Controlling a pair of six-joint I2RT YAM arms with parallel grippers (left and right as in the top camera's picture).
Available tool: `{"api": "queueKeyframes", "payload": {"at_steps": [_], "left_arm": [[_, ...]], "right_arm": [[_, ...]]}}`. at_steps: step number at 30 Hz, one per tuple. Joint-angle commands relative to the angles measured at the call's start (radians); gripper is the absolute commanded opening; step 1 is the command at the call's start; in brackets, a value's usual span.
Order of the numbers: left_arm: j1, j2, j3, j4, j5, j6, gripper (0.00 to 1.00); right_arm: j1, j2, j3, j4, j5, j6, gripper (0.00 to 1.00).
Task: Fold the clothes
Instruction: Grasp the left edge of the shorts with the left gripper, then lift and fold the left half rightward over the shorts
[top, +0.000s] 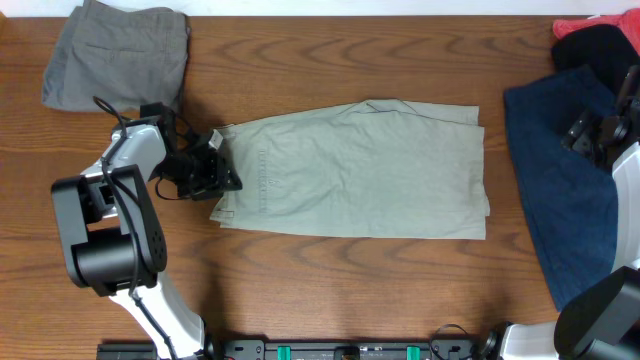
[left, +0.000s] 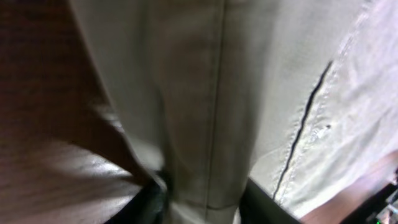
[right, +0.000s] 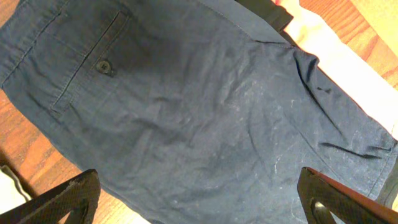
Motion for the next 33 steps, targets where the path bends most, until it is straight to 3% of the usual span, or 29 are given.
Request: {"api": "queueKeyframes", "payload": {"at_steps": [1, 2, 3, 4, 11, 21, 33], "left_arm": [[-0.008, 0.043, -0.027, 0.011, -0.039, -0.01, 0.27], [-0.008, 0.044, -0.027, 0.011, -0.039, -0.01, 0.22], [-0.008, 0.044, -0.027, 0.012, -0.043, -0.011, 0.08], [-0.007, 0.043, -0.027, 0.012, -0.055, -0.015, 0.06], [-0.006, 0.043, -0.003, -0.011, -0.171, -0.105, 0.06], [0.005, 0.002, 0.218, -0.257, -0.372, -0.248, 0.06], [-0.008, -0.224, 0.538, -0.56, -0.377, -0.237, 0.06]], "right_arm": [[-0.003, 0.001, 0.003, 0.0, 0.013, -0.002, 0.99], [-0.003, 0.001, 0.003, 0.0, 0.013, -0.002, 0.99], [-0.003, 0.001, 0.003, 0.0, 0.013, -0.002, 0.99], [-0.003, 0.001, 0.003, 0.0, 0.013, -0.002, 0.99], [-0.003, 0.001, 0.003, 0.0, 0.013, -0.002, 0.99], [-0.003, 0.001, 0.003, 0.0, 0.013, -0.002, 0.99], [-0.003, 0.001, 0.003, 0.0, 0.013, -0.002, 0.99]]}}
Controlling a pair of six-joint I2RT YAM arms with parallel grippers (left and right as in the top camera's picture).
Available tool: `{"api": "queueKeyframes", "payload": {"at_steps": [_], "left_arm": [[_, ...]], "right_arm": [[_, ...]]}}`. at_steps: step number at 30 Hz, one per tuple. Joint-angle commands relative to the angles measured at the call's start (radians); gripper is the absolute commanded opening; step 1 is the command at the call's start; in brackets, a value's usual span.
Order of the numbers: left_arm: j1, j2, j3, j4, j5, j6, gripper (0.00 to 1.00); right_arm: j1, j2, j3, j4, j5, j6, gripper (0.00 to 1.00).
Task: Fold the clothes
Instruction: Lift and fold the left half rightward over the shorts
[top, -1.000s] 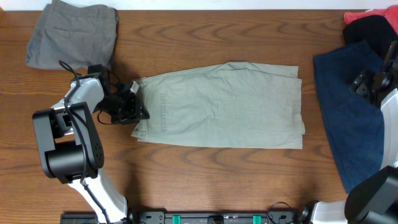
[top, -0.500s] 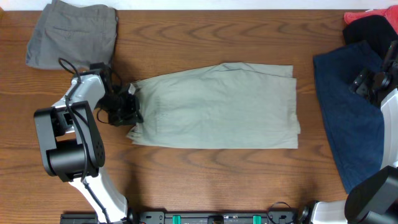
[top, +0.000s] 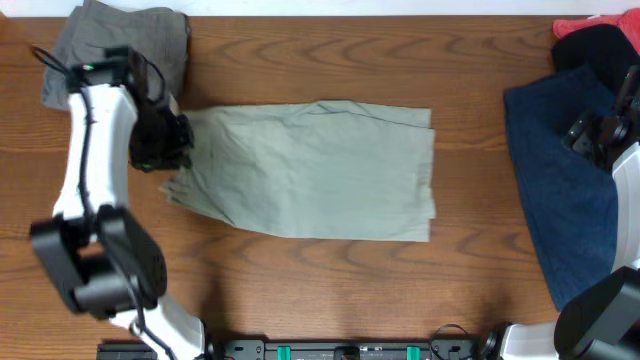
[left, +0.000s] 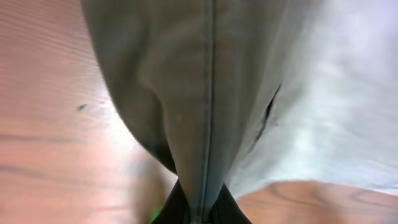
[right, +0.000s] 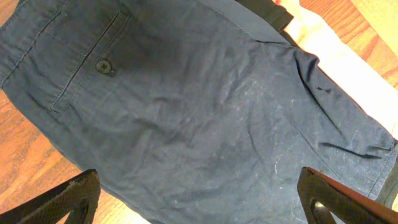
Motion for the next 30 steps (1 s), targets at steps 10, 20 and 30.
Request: {"api": "queueKeyframes", "payload": {"at_steps": [10, 20, 30], "left_arm": [[-0.122, -0.246, 0.144, -0.094, -0.021, 0.005, 0.06], [-0.254, -0.169, 0.142, -0.025, -0.02, -0.064, 0.06], [-0.38, -0.064, 0.142, 0.042, 0.025, -0.078, 0.06]], "right_arm": [[-0.003, 0.001, 0.003, 0.0, 0.013, -0.002, 0.99], [-0.003, 0.001, 0.003, 0.0, 0.013, -0.002, 0.99], [-0.003, 0.001, 0.003, 0.0, 0.013, -0.002, 0.99]]}}
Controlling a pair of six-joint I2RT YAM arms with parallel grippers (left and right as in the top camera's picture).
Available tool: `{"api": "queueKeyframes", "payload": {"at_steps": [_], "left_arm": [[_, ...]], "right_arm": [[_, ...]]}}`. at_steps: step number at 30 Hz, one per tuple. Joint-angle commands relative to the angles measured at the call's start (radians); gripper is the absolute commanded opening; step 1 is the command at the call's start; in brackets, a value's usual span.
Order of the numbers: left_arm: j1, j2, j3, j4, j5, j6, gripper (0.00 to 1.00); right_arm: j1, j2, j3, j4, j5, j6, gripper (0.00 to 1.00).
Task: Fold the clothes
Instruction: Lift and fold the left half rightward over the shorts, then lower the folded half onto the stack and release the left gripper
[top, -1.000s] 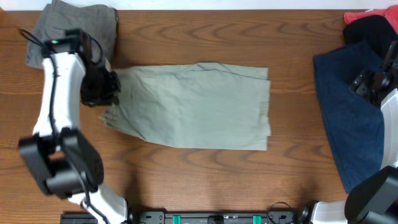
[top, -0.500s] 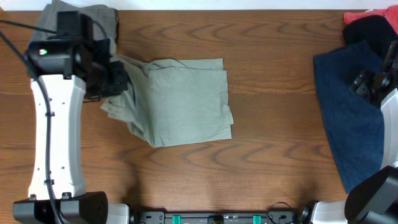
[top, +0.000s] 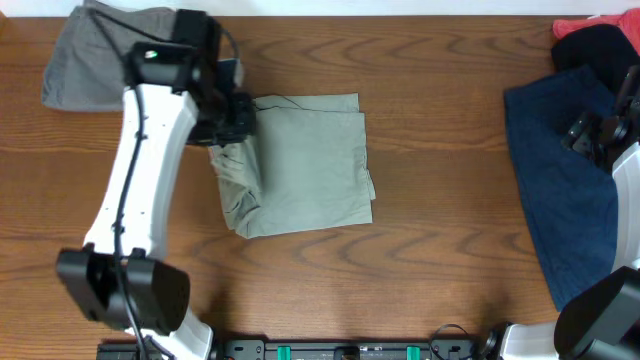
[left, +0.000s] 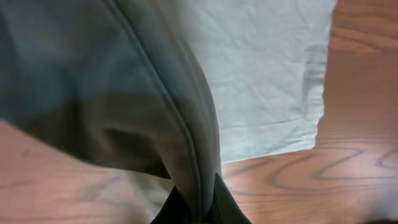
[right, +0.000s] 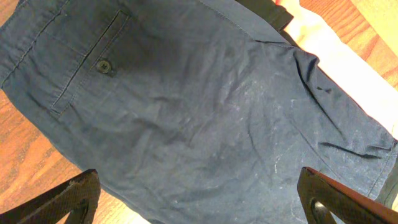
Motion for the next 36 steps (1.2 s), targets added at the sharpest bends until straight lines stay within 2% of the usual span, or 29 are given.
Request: {"api": "queueKeyframes", "payload": {"at_steps": [1, 10, 16, 36], "left_arm": [[-0.056, 0.003, 0.016, 0.026, 0.026, -0.013, 0.06], [-0.179, 0.003, 0.013, 0.072, 0.026, -0.047, 0.06], [-0.247, 0.013, -0.034, 0.154, 0.026, -0.074, 0.06], [-0.298, 0.207, -0.087, 0.333, 0.076, -0.135, 0.06]], "right_arm": [[-0.003, 0.001, 0.003, 0.0, 0.013, -0.002, 0.99], [-0.003, 0.001, 0.003, 0.0, 0.013, -0.002, 0.99], [-0.003, 0.001, 0.003, 0.0, 0.013, -0.002, 0.99], [-0.003, 0.001, 0.003, 0.0, 0.013, -0.002, 0.99]]}}
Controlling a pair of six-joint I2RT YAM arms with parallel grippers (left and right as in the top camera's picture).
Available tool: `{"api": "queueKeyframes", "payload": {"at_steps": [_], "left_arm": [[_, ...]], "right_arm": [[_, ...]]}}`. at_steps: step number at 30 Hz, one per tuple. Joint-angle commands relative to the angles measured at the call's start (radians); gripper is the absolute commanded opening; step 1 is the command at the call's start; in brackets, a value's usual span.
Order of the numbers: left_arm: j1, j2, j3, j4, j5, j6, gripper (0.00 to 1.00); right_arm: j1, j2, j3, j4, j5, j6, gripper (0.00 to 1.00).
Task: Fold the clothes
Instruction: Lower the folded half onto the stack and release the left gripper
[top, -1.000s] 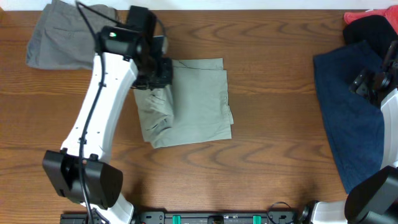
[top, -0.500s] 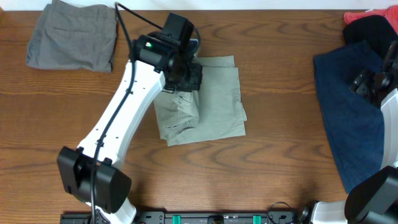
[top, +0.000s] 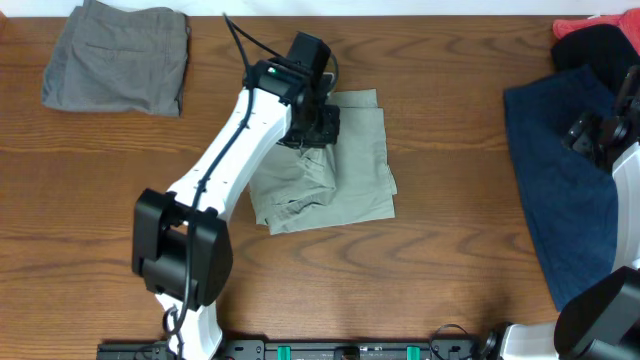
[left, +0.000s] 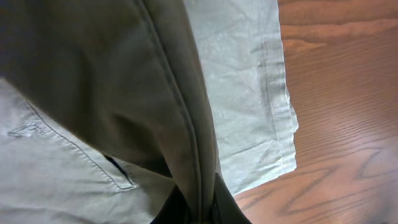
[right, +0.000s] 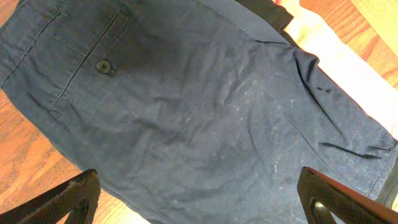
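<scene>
Pale green shorts (top: 345, 165) lie folded over themselves at the table's middle, with a bunched hump on their left side. My left gripper (top: 318, 128) is shut on a fold of that green cloth (left: 186, 124), held above the layer lying flat below. Navy shorts (top: 560, 170) are spread flat at the right edge. My right gripper (right: 199, 199) hangs open above the navy shorts (right: 186, 106), its fingertips (right: 68, 196) wide apart and holding nothing.
A folded grey garment (top: 118, 58) sits at the back left corner. Red cloth (top: 590, 22) and black cloth (top: 600, 48) are piled at the back right. The table (top: 450, 270) is bare wood elsewhere.
My left gripper has moved right with the green cloth, from the shorts' left edge to over their upper middle. The shorts sit slightly further right. The right arm has not moved.
The green shorts lay spread long across the middle, my left gripper shut on their left end. Then that end was lifted and the shorts had shifted left. Then the shorts were doubled over, and now the held end is over the right half.
</scene>
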Motion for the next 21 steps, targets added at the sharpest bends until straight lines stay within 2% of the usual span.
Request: {"api": "queueKeyframes", "payload": {"at_steps": [1, 5, 7, 10, 16, 21], "left_arm": [[-0.02, 0.027, -0.009, 0.006, 0.023, -0.021, 0.06], [-0.043, 0.042, -0.009, 0.018, 0.023, -0.021, 0.06], [-0.055, 0.042, -0.009, 0.022, 0.023, -0.021, 0.09], [-0.068, 0.042, -0.009, 0.025, 0.027, -0.024, 0.61], [-0.07, 0.033, -0.008, 0.025, 0.103, -0.024, 0.8], [-0.059, -0.001, -0.008, 0.016, 0.132, -0.023, 0.84]], "right_arm": [[-0.003, 0.001, 0.003, 0.0, 0.013, -0.002, 0.99], [-0.003, 0.001, 0.003, 0.0, 0.013, -0.002, 0.99], [-0.003, 0.001, 0.003, -0.001, 0.013, -0.002, 0.99], [-0.003, 0.001, 0.003, 0.0, 0.013, -0.002, 0.99], [-0.003, 0.001, 0.003, 0.0, 0.013, -0.002, 0.99], [-0.003, 0.001, 0.003, 0.0, 0.013, -0.002, 0.99]]}}
